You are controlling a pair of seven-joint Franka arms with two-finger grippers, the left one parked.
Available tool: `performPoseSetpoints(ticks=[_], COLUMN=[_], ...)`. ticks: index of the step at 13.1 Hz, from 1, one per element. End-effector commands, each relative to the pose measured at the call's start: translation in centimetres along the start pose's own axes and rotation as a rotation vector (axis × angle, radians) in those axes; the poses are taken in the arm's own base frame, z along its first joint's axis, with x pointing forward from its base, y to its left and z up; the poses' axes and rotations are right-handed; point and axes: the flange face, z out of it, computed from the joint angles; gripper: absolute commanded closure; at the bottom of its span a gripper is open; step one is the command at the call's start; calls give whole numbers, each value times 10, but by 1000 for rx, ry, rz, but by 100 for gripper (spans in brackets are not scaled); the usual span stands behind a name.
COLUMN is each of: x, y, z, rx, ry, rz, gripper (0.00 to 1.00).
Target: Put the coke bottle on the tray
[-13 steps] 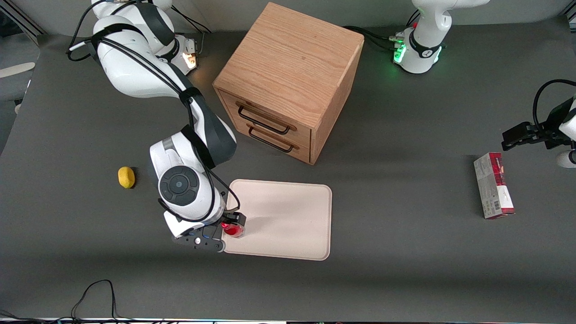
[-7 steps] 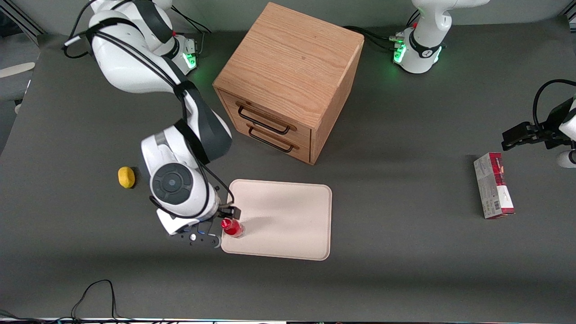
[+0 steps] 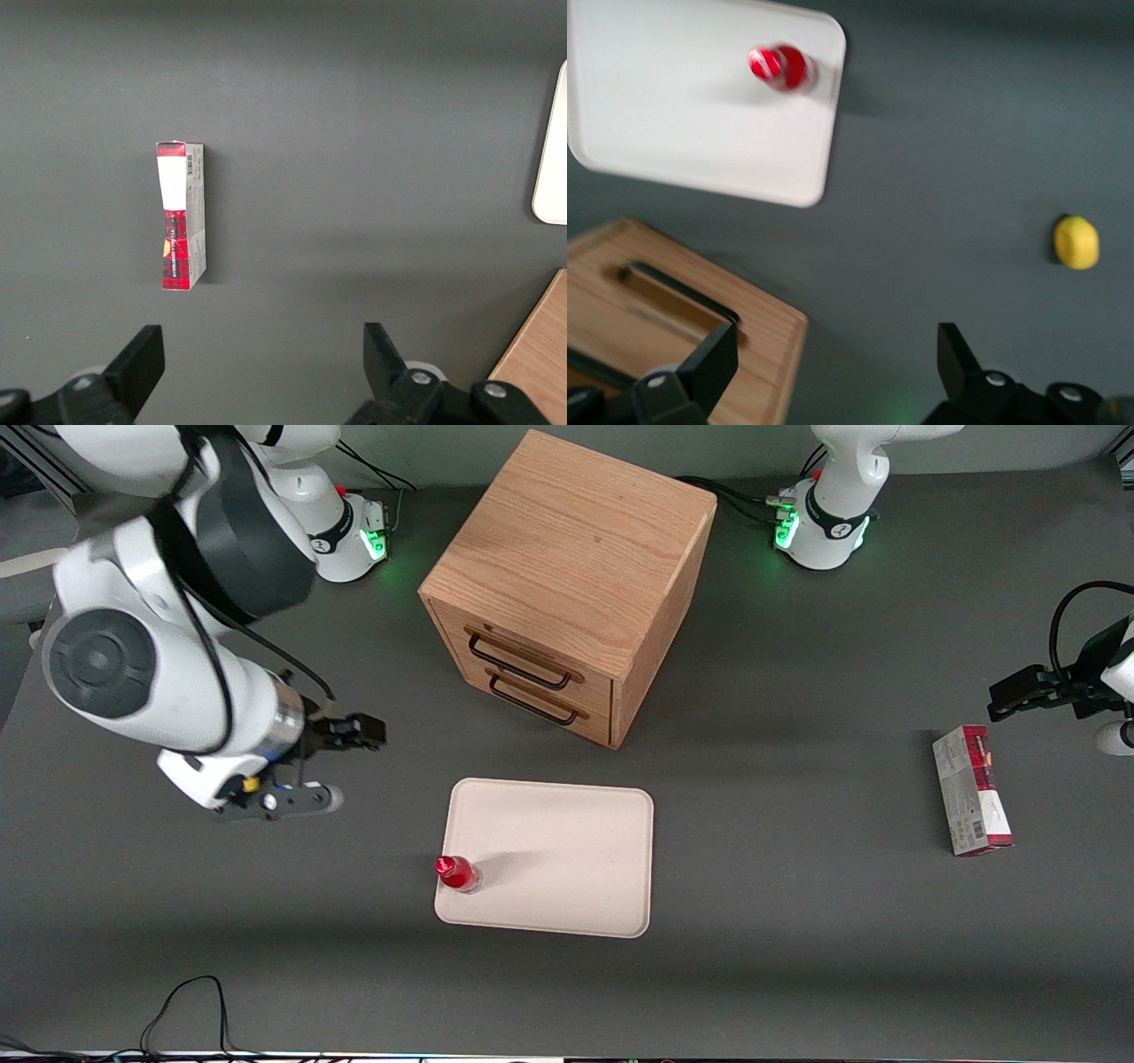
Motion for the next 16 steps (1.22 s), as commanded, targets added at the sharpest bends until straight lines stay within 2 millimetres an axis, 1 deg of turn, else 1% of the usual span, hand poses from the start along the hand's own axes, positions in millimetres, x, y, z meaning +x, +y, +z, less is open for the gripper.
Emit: performPoseSetpoints(ticks=[1,3,4,5,6,7,8,10,12,14,15,16], x=[-80,-113,-126,-133,-136,-139,-143,-143,-141,-141,-141,-136], y=[51,89,110,129,139,154,159,169,170,171,171,172], z=[-3,4,3,1,-2,-6,-10,-15,-25,-29,-34,-35], rx=[-10,-20,-17,-10,-2,9,13,20,20,39,64,65], ry=[7,19,32,38,41,48,56,64,84,93,107,108], rz=[-81,-87,-102,-113,-118,-109,-115,-96,-78,-74,-71,-68], gripper=[0,0,0,0,0,0,0,0,0,0,0,0])
